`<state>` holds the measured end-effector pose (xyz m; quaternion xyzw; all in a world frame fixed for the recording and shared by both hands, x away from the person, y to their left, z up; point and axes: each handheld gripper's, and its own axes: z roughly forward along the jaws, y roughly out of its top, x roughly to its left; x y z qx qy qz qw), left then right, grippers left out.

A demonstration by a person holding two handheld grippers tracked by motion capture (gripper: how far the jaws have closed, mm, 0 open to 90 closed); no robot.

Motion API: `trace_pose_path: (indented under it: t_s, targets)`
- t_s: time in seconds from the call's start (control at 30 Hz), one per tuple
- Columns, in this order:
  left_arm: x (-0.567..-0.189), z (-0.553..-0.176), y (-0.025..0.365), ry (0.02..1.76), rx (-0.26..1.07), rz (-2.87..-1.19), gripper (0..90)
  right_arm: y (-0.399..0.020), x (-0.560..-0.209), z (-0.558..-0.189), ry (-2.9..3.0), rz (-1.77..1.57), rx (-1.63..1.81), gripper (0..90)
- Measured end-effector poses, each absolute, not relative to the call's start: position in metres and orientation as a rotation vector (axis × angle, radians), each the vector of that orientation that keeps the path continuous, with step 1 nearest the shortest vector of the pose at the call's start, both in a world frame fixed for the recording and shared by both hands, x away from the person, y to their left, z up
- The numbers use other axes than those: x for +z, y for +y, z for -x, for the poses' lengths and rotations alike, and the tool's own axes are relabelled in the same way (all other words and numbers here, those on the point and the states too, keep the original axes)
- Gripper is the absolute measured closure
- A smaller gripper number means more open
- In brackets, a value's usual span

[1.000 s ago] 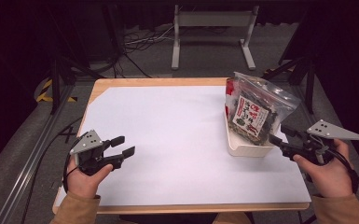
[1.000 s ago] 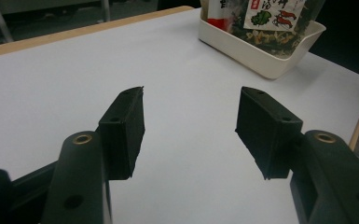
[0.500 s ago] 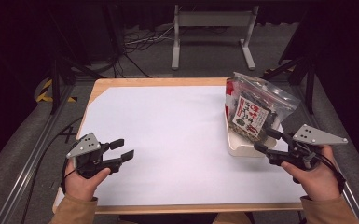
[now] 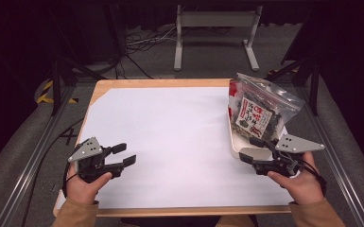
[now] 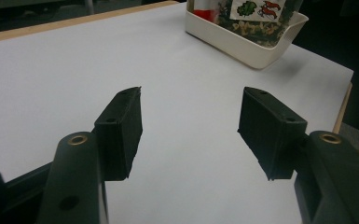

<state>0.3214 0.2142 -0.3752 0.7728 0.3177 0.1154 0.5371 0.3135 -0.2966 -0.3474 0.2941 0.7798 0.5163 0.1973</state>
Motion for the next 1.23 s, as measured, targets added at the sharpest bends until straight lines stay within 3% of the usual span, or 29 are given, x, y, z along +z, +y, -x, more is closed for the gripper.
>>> trace_pose_path:
  t_s: [0.87, 1.23]
  targets:
    - [-0.386, -0.324, 0.214, 0.735, 0.246, -1.843, 38.8, -0.279, -0.414, -0.333, 2.33, -0.776, 1.446, 33.9]
    - [-0.387, -0.324, 0.214, 0.732, 0.243, -1.845, 38.1, -0.279, -0.415, -0.333, 2.323, -0.782, 1.46, 33.0]
